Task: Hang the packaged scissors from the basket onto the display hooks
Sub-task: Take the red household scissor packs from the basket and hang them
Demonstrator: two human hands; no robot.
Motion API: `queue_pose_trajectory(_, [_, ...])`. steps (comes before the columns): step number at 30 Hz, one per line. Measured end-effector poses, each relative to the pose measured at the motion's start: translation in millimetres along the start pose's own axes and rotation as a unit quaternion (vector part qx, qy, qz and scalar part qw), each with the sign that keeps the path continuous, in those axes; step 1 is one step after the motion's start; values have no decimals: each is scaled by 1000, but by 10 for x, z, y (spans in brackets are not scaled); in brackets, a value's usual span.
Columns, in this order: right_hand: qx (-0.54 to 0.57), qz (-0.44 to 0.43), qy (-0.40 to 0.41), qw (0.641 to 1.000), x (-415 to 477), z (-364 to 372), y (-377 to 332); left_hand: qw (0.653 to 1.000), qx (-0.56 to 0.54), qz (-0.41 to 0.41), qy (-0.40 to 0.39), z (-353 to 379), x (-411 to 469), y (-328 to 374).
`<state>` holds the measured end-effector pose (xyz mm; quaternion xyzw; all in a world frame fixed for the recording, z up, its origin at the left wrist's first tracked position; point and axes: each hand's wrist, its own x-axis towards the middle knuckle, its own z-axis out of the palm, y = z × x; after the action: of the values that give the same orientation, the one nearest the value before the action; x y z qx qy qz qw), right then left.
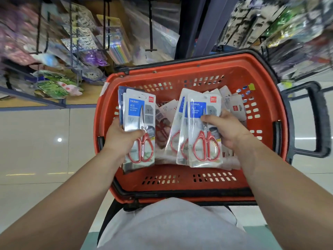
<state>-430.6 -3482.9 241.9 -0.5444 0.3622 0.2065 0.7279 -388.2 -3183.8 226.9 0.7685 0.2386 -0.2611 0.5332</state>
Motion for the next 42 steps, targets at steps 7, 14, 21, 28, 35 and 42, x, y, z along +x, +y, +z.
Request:
queue_pose_trajectory(7, [-19,0,-36,999,-124,398,46,982,-146,-38,-118,313,-273,186])
queue_pose_trajectory(14, [30,6,-70,997,-207,536,69,939,-277,-155,-130,343,-420,122])
queue_pose_trajectory(21, [-70,-66,-65,993,-244,808,202,962,-208,-63,-165,415,-504,153])
queue_pose_trajectory(28, [-66,-33,-23,997,-303,817,64,947,-278,-91,-134,404,-558,246])
queue_pose_trajectory(35, [-23,-43,-30,998,-419,723,-173,923,-348,-95,-135,417,-682,379])
queue_pose_trajectory(42, [16,-44,-79,996,-657,639,-469,931,-339,-72,-116,278,-956,586])
